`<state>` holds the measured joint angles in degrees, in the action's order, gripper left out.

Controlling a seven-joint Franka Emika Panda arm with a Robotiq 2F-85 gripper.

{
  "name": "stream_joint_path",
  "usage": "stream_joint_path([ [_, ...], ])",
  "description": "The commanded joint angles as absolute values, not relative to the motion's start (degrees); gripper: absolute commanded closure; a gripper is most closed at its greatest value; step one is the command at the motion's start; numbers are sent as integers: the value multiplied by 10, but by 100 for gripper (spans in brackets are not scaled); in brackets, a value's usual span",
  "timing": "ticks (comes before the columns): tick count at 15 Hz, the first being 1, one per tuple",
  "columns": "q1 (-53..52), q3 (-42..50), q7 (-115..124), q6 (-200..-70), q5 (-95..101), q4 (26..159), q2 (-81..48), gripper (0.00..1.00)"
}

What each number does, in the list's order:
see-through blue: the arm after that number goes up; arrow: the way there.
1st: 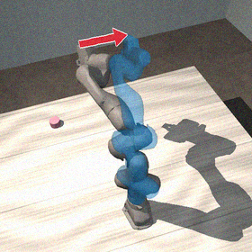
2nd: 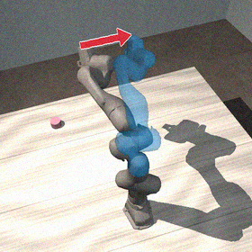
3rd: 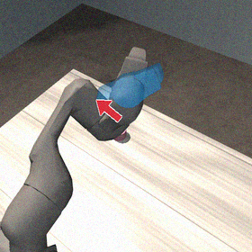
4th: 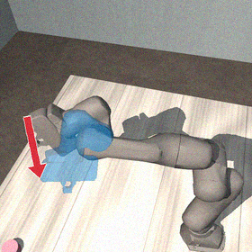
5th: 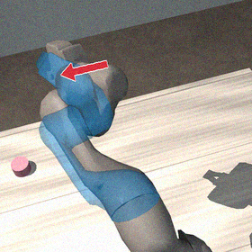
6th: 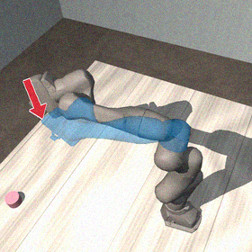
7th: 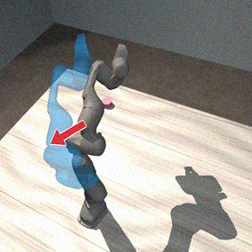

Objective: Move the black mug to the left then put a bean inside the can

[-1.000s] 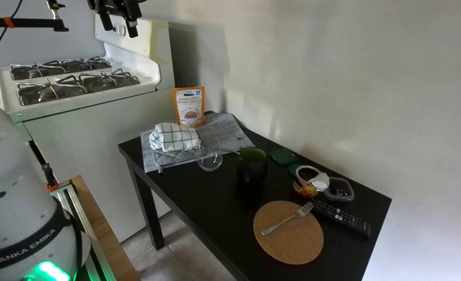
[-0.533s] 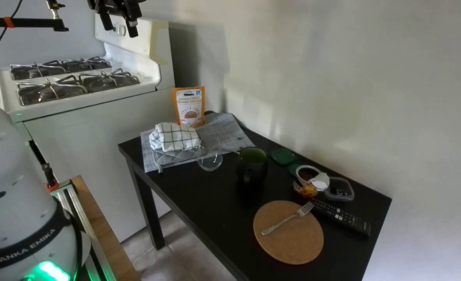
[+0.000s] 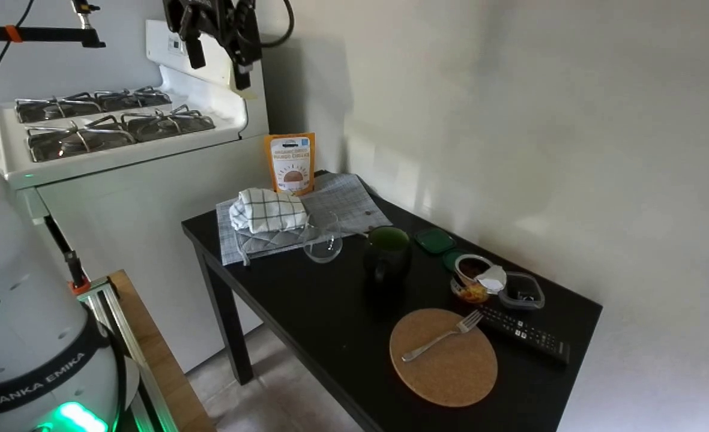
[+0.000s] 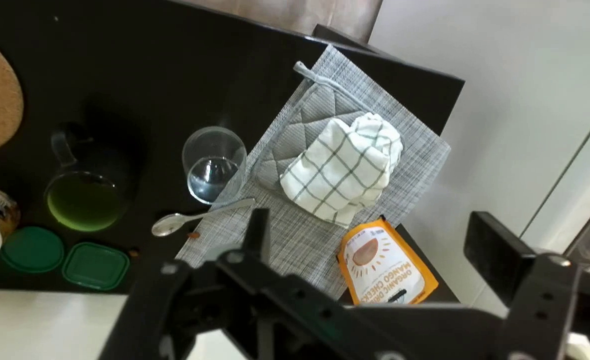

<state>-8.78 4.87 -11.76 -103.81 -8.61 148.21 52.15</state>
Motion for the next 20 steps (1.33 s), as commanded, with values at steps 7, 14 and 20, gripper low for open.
stream_joint_path([
  [7,-52,100,-196,-993,-85,1495,529,0],
  [14,-57,123,-234,-1015,-65,1484,437,0],
  [20,-71,168,-263,-1087,42,1450,239,0],
])
